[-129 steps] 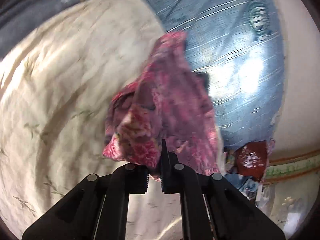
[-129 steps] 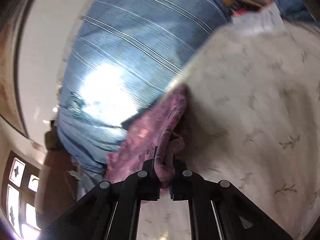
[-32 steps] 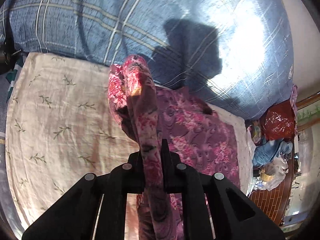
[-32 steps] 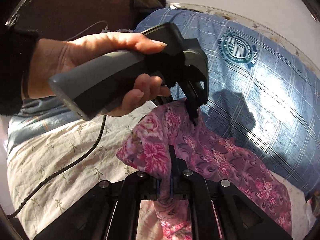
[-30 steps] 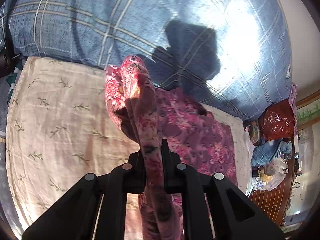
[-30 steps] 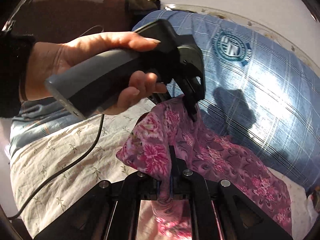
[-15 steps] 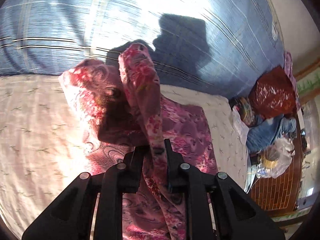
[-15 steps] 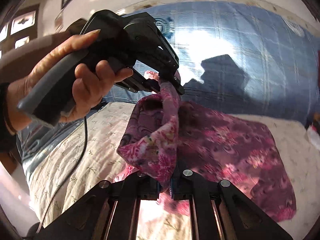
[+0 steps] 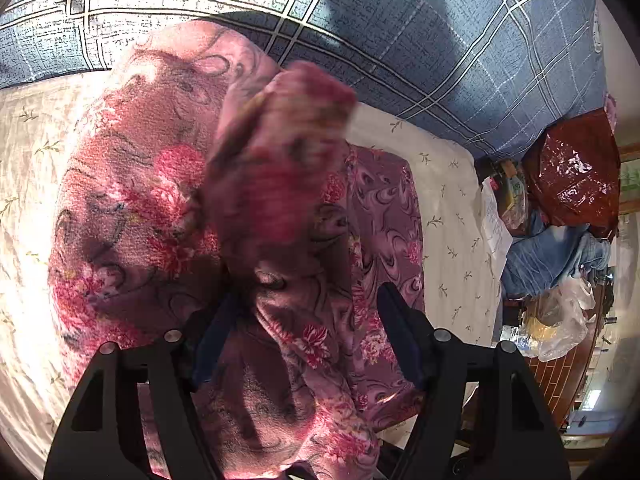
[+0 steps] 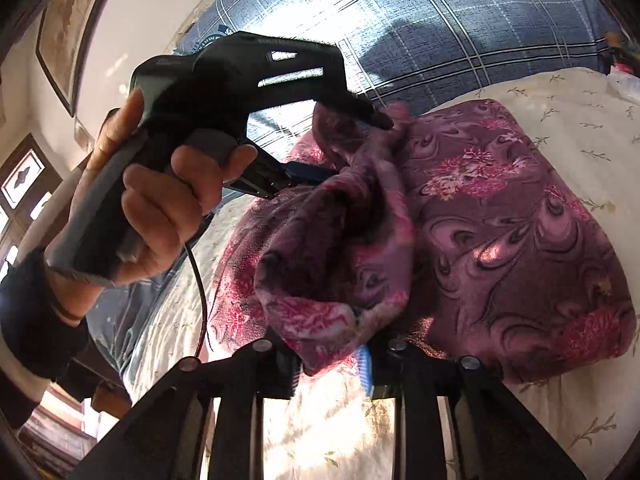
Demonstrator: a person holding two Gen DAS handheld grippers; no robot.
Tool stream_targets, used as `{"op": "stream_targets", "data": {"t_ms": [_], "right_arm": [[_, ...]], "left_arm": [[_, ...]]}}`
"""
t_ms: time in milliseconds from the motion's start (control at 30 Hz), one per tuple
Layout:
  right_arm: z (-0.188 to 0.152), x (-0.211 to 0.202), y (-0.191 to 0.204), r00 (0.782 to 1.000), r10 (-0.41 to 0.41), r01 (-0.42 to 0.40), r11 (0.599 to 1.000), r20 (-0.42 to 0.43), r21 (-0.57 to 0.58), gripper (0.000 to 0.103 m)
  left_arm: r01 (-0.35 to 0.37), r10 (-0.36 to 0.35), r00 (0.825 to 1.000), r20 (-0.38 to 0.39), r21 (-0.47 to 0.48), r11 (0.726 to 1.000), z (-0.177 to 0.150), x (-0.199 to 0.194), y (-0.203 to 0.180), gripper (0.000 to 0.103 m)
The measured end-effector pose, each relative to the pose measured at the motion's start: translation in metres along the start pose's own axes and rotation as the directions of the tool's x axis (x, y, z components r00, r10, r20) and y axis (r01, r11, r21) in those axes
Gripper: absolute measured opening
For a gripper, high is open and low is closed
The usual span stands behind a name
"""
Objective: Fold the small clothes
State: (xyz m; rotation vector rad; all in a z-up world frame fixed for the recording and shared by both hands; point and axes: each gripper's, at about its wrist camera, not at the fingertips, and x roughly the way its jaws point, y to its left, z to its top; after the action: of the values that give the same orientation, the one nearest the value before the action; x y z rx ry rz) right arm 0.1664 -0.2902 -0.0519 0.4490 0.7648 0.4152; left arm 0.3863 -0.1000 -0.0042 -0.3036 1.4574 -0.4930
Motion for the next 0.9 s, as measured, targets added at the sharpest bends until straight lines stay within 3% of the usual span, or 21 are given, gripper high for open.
{"op": "stream_targets", "data": {"t_ms": [233,400,433,467,500,567,600,633,667,733,800,900], "right_arm": [[0.007,0.002,-0.013,0.998,0.065,-0.065,0.995,0.001,0.076,0.035],[0.006,0.003,-0.014,0.998,0.062,-0.063,0.996,0.017,0.063,0.032],[0.005,0.003,-0.014,0.998,0.062,-0.063,0.996,0.019,0.056,0.028],[0.004,0.003,-0.013,0.998,0.064,-0.065,0.997,0.021,0.047,0.012],[0.004,0.002,-0.013,0.997,0.073,-0.073,0.996,0.021,0.044,0.007],[0.005,-0.007,-0.013,0.995,0.094,-0.097,0.994,0.043,0.055,0.007],[0.006,-0.013,-0.014,0.992,0.108,-0.112,0.992,0.059,0.065,0.006],[0.008,-0.020,-0.015,0.990,0.113,-0.119,0.990,0.083,0.074,0.006],[0.011,-0.029,-0.017,0.987,0.117,-0.126,0.989,0.109,0.083,0.006],[0.016,-0.044,-0.024,0.982,0.114,-0.130,0.986,0.151,0.100,0.006],[0.017,-0.056,-0.034,0.981,0.081,-0.103,0.987,0.175,0.120,0.006],[0.009,-0.065,-0.058,0.982,0.021,-0.056,0.982,0.188,0.182,0.006]], "left_arm": [[-0.118,0.120,0.993,-0.016,0.094,0.989,-0.011,0.012,-0.030,0.077],[-0.288,0.295,0.955,-0.024,0.166,0.943,-0.017,0.029,-0.056,0.076],[-0.300,0.304,0.953,-0.005,0.163,0.940,-0.020,0.028,-0.057,0.060],[-0.325,0.326,0.945,0.023,0.160,0.932,-0.022,0.026,-0.059,0.037],[-0.330,0.329,0.944,0.036,0.164,0.930,-0.023,0.024,-0.060,0.032],[-0.299,0.293,0.954,0.061,0.150,0.942,-0.028,0.012,-0.062,0.017],[-0.273,0.266,0.962,0.069,0.142,0.951,-0.030,0.005,-0.063,0.017],[-0.217,0.209,0.976,0.066,0.145,0.965,-0.031,-0.001,-0.069,0.005],[-0.152,0.145,0.988,0.055,0.148,0.977,-0.033,-0.008,-0.077,0.000],[-0.099,0.087,0.993,0.078,0.172,0.980,-0.036,-0.013,-0.101,0.000],[-0.095,0.070,0.991,0.111,0.237,0.967,-0.039,-0.010,-0.124,0.000],[-0.050,0.035,0.997,0.068,0.226,0.973,-0.040,0.014,-0.131,0.001]]}}
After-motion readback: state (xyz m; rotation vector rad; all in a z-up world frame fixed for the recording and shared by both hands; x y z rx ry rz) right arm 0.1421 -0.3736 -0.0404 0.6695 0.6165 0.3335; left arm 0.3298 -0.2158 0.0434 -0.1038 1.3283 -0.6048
